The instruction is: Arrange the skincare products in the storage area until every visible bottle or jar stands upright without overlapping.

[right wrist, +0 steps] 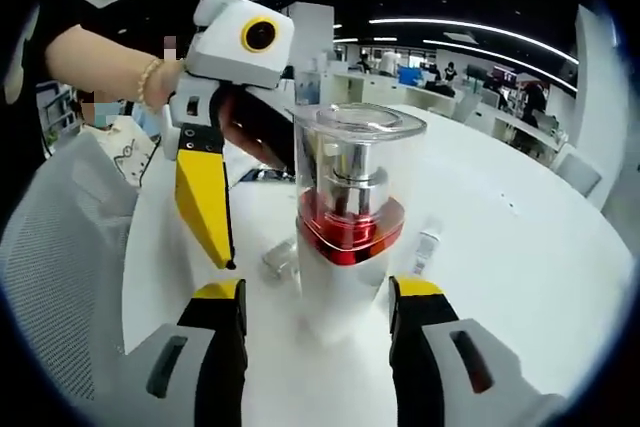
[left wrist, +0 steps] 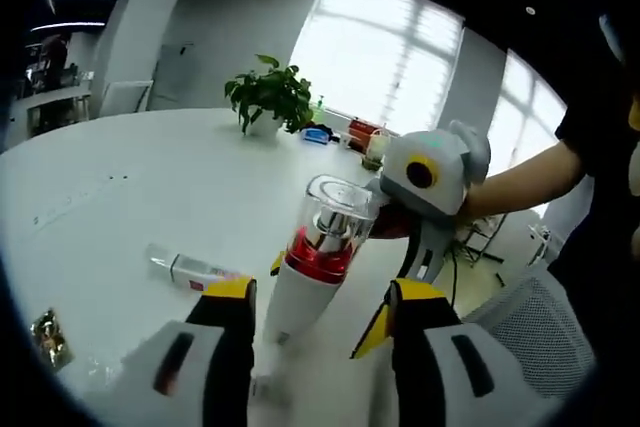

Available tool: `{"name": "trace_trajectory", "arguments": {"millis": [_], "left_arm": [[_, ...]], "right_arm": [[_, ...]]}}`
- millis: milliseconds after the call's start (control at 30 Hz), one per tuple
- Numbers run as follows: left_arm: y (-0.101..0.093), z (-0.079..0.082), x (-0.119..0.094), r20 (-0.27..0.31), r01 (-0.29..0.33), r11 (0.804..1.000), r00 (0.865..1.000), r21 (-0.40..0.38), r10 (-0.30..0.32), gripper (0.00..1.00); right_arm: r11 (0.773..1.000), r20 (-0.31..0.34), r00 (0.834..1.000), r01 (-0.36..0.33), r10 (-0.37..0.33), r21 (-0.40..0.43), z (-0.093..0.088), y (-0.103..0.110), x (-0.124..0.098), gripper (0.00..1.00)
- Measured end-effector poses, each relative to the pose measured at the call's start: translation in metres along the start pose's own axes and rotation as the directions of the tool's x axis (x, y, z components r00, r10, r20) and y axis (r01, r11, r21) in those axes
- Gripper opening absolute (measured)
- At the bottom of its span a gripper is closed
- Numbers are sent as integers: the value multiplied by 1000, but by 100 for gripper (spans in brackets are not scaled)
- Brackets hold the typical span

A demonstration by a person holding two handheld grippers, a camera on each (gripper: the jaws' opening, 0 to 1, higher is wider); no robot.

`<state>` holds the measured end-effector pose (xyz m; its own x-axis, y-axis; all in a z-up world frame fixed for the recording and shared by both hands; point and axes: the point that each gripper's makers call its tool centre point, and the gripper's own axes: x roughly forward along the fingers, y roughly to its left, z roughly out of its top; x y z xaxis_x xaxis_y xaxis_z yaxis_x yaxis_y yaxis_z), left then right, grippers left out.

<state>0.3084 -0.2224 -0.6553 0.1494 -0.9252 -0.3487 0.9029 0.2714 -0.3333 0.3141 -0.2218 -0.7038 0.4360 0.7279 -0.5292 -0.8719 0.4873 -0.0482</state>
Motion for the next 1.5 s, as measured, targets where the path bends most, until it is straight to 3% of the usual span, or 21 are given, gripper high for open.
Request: {"name": "trace_trajectory", "arguments": {"millis": [433,633,1000,1233,1500], "left_arm": [[2,-20,-33,-9,-111,991,994,-69,111,72],[0,-30,-50,-10,-160,983,987,-90,160,77],[0,-50,-84,4,-253,952,966,-174,257,91],[-1,-61,-105,26,-320,923,942,-215,333,99],[-12,-72,-122,27,-361,902,926,-235,377,99]], "right_arm": [[996,11,998,61,-61,58,-2,14,-6,74],[992,12,996,83,-85,92,-3,21,-11,80],[978,24,991,129,-134,162,-5,30,-21,87],[971,28,988,143,-152,192,-9,39,-32,89],[961,27,984,164,-174,222,-12,48,-39,90]]}}
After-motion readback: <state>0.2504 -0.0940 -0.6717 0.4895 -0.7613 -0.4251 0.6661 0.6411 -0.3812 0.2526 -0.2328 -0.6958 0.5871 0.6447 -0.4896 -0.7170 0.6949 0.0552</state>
